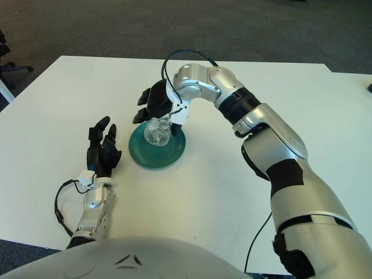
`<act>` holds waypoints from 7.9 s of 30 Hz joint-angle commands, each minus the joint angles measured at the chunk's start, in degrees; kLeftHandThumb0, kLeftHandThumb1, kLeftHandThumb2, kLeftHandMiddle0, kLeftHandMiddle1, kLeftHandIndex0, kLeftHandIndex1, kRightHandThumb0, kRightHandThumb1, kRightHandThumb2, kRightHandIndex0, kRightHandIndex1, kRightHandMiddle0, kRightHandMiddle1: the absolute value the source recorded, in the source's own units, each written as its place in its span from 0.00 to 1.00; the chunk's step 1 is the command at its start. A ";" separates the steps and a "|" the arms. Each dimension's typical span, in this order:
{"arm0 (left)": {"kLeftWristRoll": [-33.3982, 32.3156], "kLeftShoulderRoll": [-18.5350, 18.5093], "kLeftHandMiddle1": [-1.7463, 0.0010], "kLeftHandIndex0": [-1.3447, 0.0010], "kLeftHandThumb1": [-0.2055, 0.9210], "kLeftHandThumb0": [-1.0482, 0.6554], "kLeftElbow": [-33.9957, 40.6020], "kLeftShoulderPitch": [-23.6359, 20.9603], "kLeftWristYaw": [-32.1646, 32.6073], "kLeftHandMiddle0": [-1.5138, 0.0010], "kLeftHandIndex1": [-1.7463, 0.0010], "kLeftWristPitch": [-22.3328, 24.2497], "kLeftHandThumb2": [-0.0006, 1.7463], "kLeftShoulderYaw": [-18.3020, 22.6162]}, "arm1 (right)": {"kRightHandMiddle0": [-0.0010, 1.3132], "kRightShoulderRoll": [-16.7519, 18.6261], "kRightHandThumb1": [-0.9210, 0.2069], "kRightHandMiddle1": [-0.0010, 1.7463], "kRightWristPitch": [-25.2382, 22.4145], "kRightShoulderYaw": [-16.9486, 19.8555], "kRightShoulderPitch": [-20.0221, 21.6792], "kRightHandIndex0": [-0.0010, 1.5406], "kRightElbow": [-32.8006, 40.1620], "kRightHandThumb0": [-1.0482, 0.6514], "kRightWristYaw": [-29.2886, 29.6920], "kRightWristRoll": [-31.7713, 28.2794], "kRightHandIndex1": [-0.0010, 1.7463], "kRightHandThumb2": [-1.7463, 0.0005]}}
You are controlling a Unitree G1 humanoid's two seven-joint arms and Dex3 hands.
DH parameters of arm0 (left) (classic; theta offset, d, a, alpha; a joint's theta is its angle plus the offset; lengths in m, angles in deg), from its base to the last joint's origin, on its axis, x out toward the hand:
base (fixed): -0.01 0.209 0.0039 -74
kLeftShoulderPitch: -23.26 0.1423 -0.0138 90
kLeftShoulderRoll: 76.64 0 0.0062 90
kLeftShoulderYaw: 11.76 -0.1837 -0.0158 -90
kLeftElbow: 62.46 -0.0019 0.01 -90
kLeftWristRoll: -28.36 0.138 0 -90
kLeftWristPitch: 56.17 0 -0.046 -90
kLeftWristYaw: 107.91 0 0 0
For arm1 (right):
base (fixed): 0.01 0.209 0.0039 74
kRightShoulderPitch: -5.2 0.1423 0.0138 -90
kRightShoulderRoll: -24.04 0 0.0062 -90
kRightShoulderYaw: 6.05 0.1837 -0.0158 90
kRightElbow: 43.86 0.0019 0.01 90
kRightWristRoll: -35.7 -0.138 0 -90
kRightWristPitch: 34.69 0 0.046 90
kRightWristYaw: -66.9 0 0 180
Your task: Put the bottle into the plate.
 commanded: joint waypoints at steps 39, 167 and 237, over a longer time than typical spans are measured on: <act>-6.99 8.09 0.96 0.93 1.00 0.18 -3.32 1.65 2.60 0.65 0.46 1.70 0.52 0.51 | 0.00 2.03 0.00 0.38 -2.62 14.53 -8.02 0.25 -3.52 0.06 15.69 -10.31 0.01 0.62; -4.92 8.78 0.99 1.00 1.00 0.10 -12.18 -3.20 1.27 0.80 0.65 1.67 0.61 3.91 | 0.03 -0.49 0.00 0.07 9.81 6.57 -7.33 0.04 -19.45 0.00 52.08 12.77 0.01 0.41; -1.78 6.29 1.00 1.00 1.00 0.09 -19.12 -8.34 -0.27 0.78 0.53 -0.14 0.65 5.39 | 0.00 -0.02 0.00 0.16 11.55 3.38 1.70 0.08 -23.19 0.04 51.43 18.57 0.00 0.40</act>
